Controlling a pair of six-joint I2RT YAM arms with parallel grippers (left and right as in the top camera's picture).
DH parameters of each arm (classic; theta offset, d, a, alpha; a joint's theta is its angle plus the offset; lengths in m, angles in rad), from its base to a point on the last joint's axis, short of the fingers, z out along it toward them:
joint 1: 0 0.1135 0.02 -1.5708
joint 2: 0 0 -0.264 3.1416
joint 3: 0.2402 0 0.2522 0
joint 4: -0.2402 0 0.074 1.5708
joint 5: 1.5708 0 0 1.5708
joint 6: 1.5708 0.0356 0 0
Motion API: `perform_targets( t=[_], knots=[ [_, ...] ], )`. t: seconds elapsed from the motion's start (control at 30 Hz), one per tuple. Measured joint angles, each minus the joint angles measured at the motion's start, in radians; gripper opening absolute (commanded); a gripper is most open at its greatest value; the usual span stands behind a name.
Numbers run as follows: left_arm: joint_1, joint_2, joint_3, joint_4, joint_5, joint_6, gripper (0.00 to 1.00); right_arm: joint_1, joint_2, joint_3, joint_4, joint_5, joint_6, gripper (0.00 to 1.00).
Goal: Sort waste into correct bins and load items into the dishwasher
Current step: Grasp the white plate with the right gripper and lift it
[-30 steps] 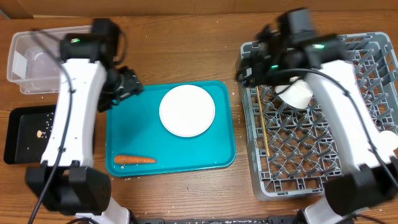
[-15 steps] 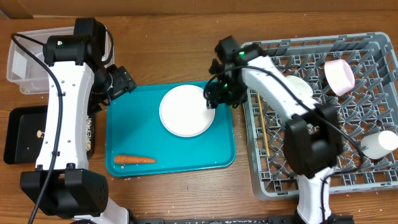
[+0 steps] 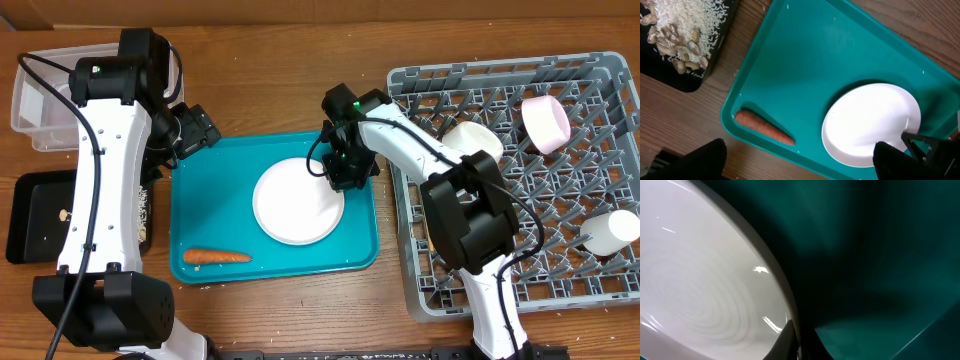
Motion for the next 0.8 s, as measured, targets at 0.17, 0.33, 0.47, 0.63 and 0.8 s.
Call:
perform_targets(
  t=[0.17,0.33,0.47,0.63,0.8],
  knots=[
    [0.000,0.000,0.000,0.000,-0.001,0.000,0.97,-0.024,-0.003,0.042,-0.059,0.056,0.023,0.04],
    [0.000,0.000,0.000,0.003,-0.004,0.000,0.97,-0.116,-0.082,0.133,-0.086,0.154,0.033,0.04],
    [0.000,0.000,0.000,0.003,-0.005,0.000,0.98,-0.219,-0.254,0.192,-0.070,0.288,0.038,0.04],
    [0.000,0.000,0.000,0.003,-0.008,0.000,0.98,-0.347,-0.492,0.241,-0.077,0.586,0.093,0.04],
    [0.000,0.000,0.000,0.008,-0.011,0.000,0.98,-0.397,-0.544,0.248,-0.183,0.967,0.282,0.04]
  ],
)
